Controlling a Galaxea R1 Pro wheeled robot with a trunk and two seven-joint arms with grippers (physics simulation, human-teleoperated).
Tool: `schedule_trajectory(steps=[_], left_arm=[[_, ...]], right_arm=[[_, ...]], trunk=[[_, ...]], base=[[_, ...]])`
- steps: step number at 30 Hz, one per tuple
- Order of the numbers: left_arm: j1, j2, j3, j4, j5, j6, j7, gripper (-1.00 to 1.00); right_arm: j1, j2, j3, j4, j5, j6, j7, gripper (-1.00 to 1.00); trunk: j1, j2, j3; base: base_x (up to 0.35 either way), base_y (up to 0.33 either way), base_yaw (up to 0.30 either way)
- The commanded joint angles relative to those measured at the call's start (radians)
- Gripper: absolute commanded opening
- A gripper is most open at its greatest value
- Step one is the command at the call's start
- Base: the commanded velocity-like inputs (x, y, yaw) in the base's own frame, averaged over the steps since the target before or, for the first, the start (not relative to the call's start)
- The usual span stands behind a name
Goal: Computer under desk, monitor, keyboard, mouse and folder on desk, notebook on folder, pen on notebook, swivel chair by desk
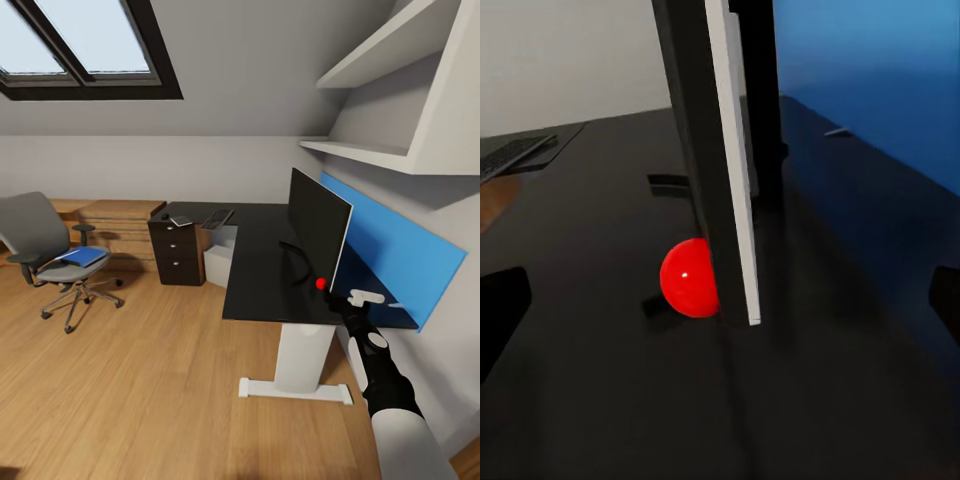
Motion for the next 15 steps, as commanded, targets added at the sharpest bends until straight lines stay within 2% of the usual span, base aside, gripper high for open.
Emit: schedule_trajectory(steps=[1,5,10,15], left_arm=[[-0.001,0.0,0.002,0.0,0.001,-0.003,0.001,1.0],[-0.001,-0.001,0.002,0.0,0.001,-0.003,0.001,1.0],[-0.001,-0.001,0.001,0.0,0.001,-0.003,0.001,1.0],[-0.001,-0.001,0.001,0.0,0.001,-0.002,0.001,1.0]], right_arm=[[-0.001,0.001,-0.005,0.0,0.004,0.0,0.008,1.0],[-0.001,0.001,-0.005,-0.002,0.004,0.0,0.008,1.0],[0.0,0.002,-0.006,-0.036,0.004,0.003,0.007,1.0],[0.041,0.005,-0.006,-0.134,-0.008,0.037,0.007,1.0]], trunk=[[0.0,0.0,-0.001],[0.0,0.0,-0.001],[0.0,0.0,-0.001],[0.0,0.0,-0.001]], base=[[0.158,0.0,0.004],[0.146,0.0,0.002],[0.047,0.0,0.001],[0.012,0.0,0.0]])
